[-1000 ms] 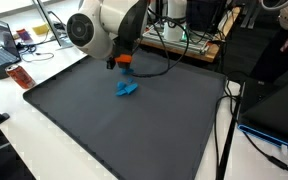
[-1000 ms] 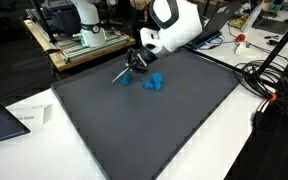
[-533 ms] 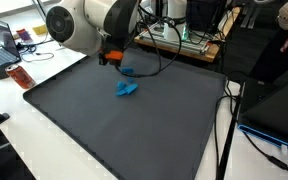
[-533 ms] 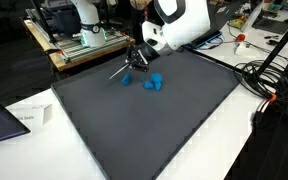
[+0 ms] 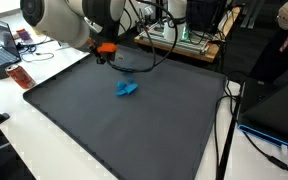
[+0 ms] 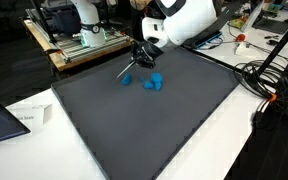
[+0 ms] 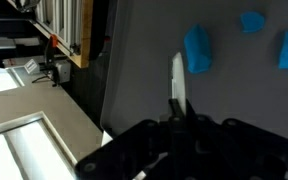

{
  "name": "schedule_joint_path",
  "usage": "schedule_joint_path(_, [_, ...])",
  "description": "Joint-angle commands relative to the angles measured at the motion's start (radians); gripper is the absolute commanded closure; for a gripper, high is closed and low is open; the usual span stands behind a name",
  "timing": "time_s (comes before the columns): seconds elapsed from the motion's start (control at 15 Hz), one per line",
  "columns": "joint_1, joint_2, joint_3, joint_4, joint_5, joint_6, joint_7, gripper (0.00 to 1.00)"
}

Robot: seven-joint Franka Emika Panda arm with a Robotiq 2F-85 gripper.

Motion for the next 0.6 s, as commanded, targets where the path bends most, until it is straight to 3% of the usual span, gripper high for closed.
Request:
schedule_joint_path(0.0, [-0.034, -0.005, 0.012, 0.028, 0.092, 0.033, -0.054, 0.99])
schedule_joint_path(0.53, [-0.068, -0.004, 0.011, 0.034, 0.200, 0.045, -0.131, 0.99])
